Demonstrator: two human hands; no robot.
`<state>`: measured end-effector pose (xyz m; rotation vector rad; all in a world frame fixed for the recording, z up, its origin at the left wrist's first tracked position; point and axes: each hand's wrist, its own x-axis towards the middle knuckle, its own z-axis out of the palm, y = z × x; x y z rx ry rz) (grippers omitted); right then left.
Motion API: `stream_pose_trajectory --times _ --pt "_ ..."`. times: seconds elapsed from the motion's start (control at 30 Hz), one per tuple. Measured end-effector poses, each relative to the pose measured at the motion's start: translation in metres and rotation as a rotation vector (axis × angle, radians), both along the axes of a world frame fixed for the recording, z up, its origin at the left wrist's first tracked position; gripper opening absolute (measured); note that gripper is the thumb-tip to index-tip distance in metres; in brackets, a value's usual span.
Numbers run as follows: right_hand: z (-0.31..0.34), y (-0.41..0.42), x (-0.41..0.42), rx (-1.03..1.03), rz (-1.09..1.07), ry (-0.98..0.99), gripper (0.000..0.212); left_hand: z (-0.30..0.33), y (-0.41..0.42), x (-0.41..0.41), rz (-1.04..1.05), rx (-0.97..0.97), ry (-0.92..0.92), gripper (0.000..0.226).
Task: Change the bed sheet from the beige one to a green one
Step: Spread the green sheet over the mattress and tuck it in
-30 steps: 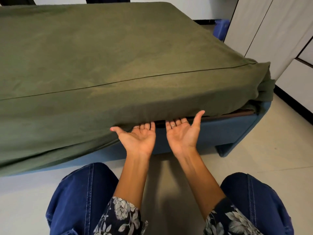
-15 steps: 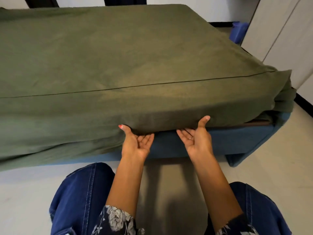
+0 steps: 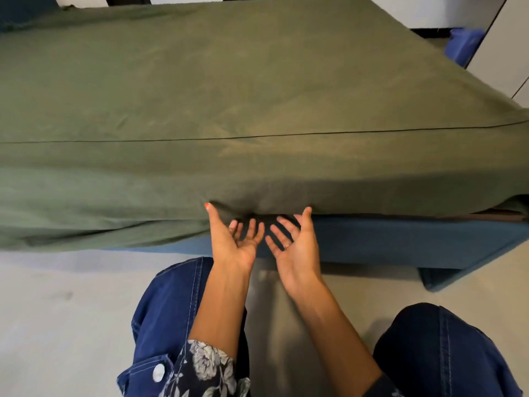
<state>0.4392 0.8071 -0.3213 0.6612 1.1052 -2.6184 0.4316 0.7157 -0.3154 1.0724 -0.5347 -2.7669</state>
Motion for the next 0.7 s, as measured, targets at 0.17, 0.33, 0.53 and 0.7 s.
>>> stream_pose_trajectory --times 0.17,0.33,0.53,0.7 --pt "0.000 -0.015 0.000 -0.115 -0.095 0.075 0.059 0.013 -0.006 0.001 0.020 0.055 0.128 0.097" --pt "-0.005 -0.019 -0.008 -0.388 -0.148 0.184 0.071 0.015 -0.010 0.004 0.005 0.076 0.273 0.095" --pt "0.000 -0.039 -0.039 -0.461 -0.114 0.321 0.092 0.014 -0.015 -0.023 -0.067 0.057 0.357 0.069" --pt "0.014 -0.050 -0.054 -0.488 -0.206 0.351 0.079 0.015 -0.024 -0.035 -0.143 0.028 0.399 0.068"
